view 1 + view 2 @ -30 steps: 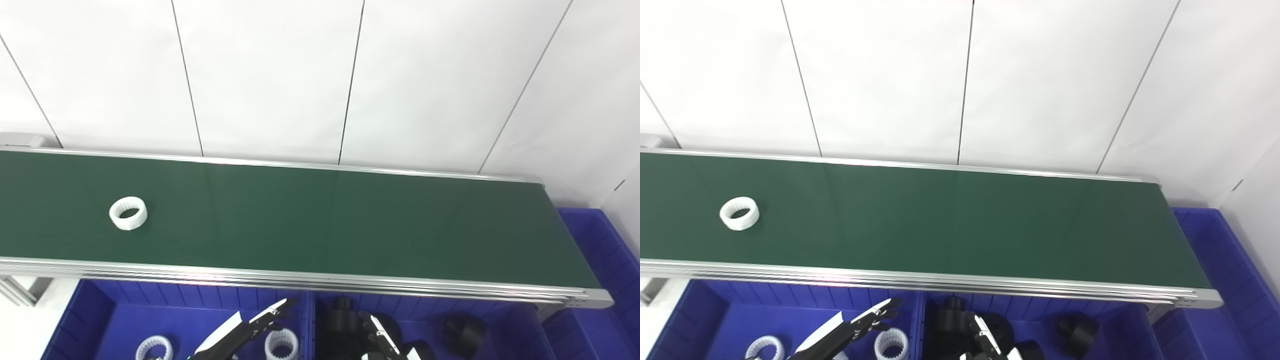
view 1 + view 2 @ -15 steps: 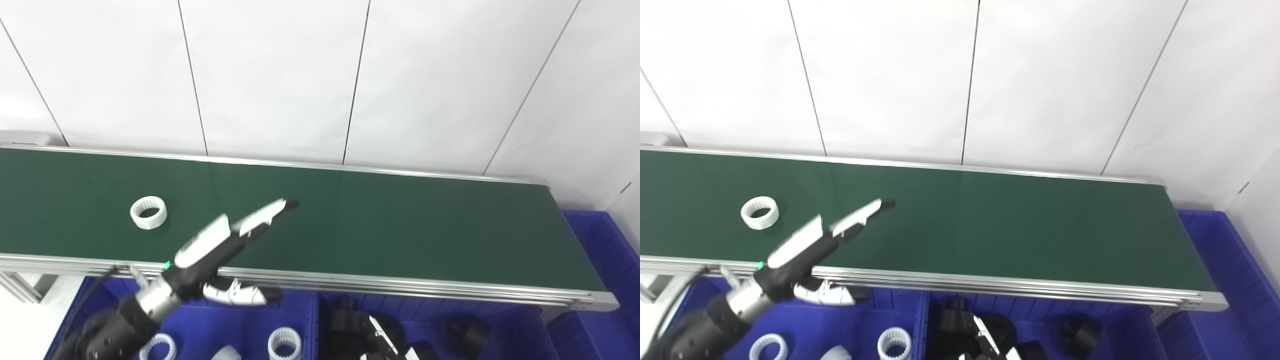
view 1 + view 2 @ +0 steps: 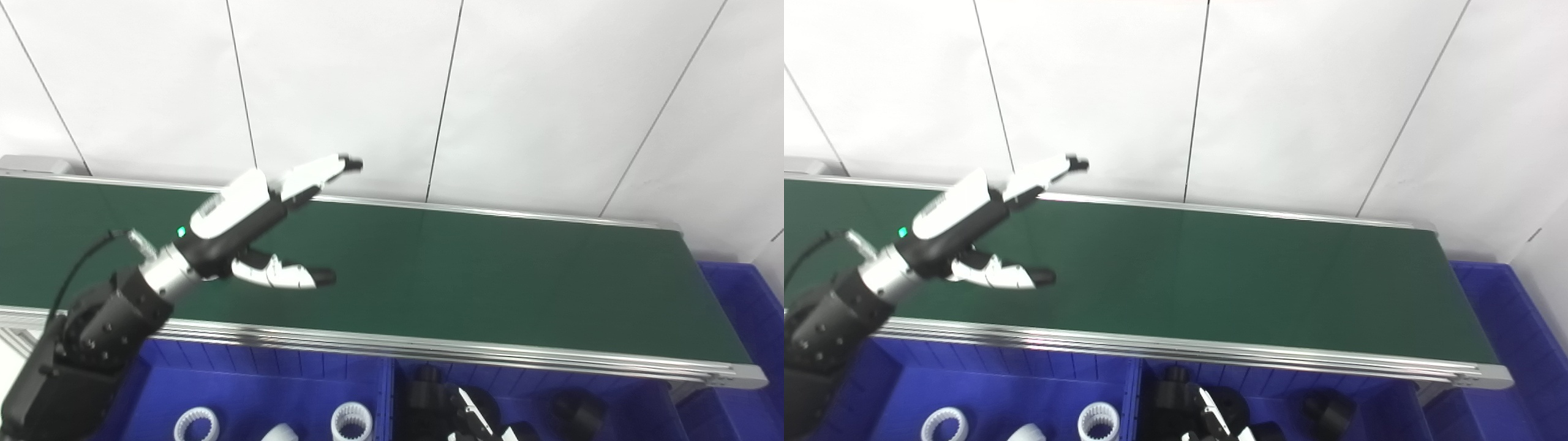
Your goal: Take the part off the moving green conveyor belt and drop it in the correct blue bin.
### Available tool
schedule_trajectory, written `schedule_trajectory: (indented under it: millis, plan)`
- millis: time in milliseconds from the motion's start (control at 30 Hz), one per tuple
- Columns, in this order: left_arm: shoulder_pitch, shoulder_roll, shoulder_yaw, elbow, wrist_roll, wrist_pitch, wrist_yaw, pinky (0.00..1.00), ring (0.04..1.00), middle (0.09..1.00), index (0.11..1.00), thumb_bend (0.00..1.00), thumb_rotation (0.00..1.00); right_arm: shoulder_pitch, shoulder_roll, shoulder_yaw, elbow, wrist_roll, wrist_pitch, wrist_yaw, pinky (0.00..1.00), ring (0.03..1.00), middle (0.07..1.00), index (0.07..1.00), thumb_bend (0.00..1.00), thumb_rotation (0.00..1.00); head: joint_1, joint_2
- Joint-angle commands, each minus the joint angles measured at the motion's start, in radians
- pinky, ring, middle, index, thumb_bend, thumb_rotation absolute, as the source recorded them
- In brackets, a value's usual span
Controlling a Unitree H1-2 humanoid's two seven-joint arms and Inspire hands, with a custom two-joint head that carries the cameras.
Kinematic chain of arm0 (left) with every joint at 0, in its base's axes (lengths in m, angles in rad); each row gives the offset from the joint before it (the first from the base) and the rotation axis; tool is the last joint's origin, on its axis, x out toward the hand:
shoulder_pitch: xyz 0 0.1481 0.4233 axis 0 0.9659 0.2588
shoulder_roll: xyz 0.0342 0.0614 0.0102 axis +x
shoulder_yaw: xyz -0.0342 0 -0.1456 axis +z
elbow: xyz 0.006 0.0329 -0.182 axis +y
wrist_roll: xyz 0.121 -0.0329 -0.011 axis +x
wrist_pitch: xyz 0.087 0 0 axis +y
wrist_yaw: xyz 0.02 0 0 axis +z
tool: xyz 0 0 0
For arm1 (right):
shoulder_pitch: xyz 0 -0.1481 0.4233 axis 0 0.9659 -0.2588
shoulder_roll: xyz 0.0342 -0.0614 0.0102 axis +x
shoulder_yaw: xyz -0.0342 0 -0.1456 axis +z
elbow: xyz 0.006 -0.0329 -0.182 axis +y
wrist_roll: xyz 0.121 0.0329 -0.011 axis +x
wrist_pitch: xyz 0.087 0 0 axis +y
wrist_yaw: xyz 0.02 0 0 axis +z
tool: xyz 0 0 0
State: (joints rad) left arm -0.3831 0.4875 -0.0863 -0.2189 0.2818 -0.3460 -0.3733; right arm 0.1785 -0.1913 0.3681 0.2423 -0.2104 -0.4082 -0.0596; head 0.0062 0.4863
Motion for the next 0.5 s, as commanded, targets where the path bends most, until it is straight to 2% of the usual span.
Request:
schedule_trajectory:
  millis: [0, 200, 300, 367, 467]
  plan:
    - [-0.065, 0.035, 0.03, 0.009, 0.004, -0.03, 0.028, 0.96, 0.987, 1.0, 0.984, 0.38, 0.77, -0.013, -0.003, 0.0, -0.019, 0.0, -0.061, -0.009, 0.95, 0.975, 0.992, 0.972, 0.42, 0.98, -0.002, 0.001]
    - [-0.114, 0.054, 0.053, 0.069, 0.04, -0.06, 0.046, 0.92, 0.979, 1.0, 0.978, 0.38, 0.78, -0.012, -0.003, -0.001, -0.02, 0.001, -0.062, -0.006, 0.95, 0.977, 0.995, 0.972, 0.42, 0.98, -0.001, 0.003]
    - [-0.128, 0.061, 0.06, 0.108, 0.06, -0.074, 0.053, 0.93, 0.973, 0.996, 0.973, 0.39, 0.81, -0.015, -0.006, -0.001, -0.018, 0.009, -0.062, 0.001, 0.95, 0.979, 0.999, 0.976, 0.43, 0.99, -0.001, 0.002]
    - [-0.14, 0.065, 0.06, 0.148, 0.105, -0.09, 0.072, 0.93, 0.966, 0.991, 0.969, 0.41, 0.78, -0.02, -0.006, -0.001, -0.012, 0.008, -0.062, 0.001, 0.95, 0.978, 0.999, 0.975, 0.43, 0.99, -0.002, 0.001]
    - [-0.159, 0.067, 0.048, 0.232, 0.172, -0.118, 0.114, 0.93, 0.959, 0.984, 0.967, 0.42, 0.67, -0.025, -0.004, 0.0, -0.008, -0.003, -0.062, -0.004, 0.95, 0.976, 0.996, 0.973, 0.42, 0.99, -0.007, -0.001]
